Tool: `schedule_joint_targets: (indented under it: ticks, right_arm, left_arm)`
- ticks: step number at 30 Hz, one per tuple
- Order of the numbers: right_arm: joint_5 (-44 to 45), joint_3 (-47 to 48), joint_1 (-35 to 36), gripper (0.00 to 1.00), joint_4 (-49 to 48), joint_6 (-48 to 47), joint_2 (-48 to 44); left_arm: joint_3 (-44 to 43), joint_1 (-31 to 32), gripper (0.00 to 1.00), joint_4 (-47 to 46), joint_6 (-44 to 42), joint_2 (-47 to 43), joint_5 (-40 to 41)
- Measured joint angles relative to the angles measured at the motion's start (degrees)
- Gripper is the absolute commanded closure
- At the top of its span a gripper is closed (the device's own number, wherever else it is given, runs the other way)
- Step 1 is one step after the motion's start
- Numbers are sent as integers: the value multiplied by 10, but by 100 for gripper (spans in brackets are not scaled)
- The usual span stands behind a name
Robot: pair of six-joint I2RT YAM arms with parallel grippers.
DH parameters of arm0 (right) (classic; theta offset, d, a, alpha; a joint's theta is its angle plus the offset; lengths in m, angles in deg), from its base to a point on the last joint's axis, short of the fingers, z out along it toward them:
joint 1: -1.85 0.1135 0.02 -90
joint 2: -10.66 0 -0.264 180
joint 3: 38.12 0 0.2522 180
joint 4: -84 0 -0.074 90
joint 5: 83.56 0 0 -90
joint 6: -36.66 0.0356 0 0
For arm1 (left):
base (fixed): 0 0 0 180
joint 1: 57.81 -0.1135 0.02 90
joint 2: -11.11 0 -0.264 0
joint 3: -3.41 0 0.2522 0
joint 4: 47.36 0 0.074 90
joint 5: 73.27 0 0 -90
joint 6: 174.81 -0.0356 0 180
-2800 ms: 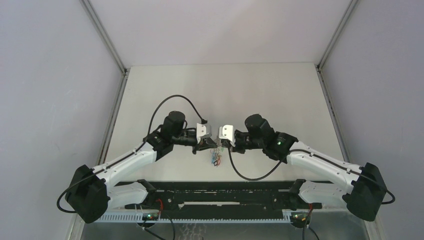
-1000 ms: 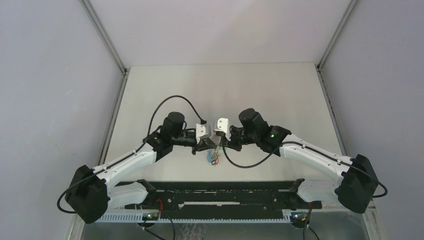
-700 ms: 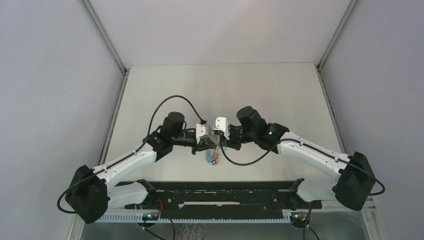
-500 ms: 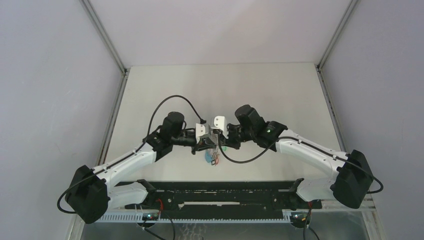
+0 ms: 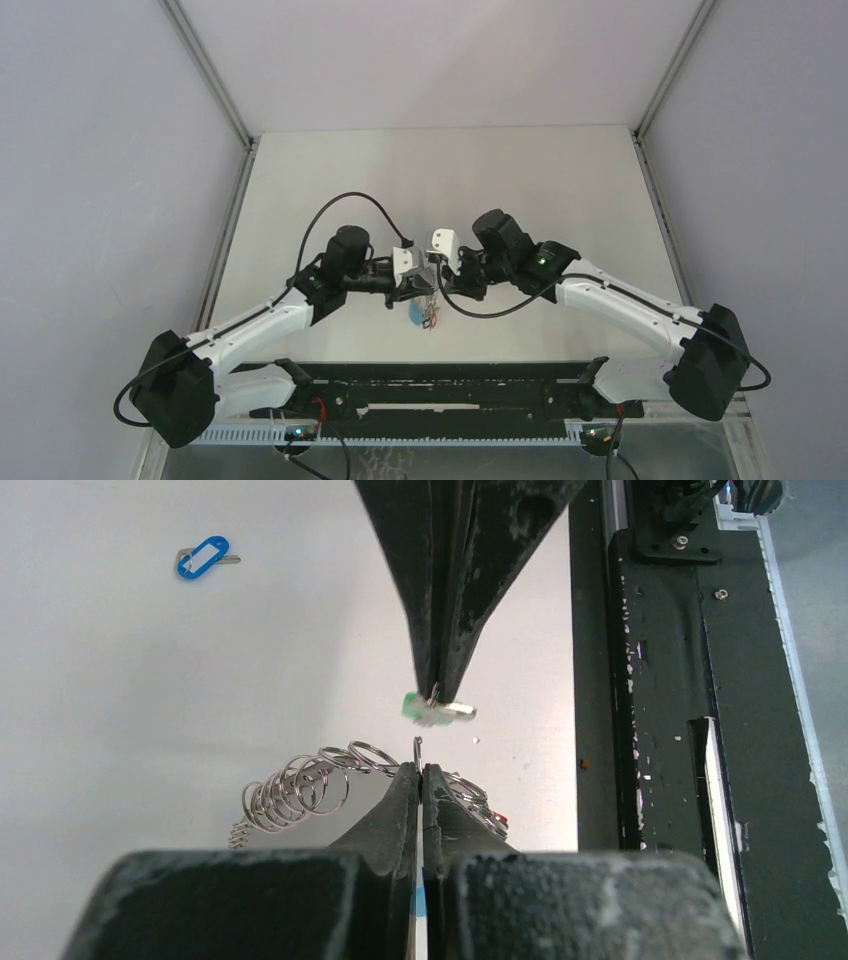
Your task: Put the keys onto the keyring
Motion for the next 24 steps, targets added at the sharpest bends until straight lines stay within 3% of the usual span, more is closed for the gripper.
schedule_joint_targets:
  ticks: [13, 18, 24]
  right_arm:
    - [119, -12, -16, 100, 171, 238, -13]
    - [158, -10, -23, 100, 221, 314, 50]
    - [174, 3, -67, 100, 235, 342, 158]
  left_arm:
    - [0, -7, 100, -7, 5, 0, 52]
    - [0, -7, 100, -8, 10, -4, 63]
    - [0, -9, 100, -9, 11, -12, 69]
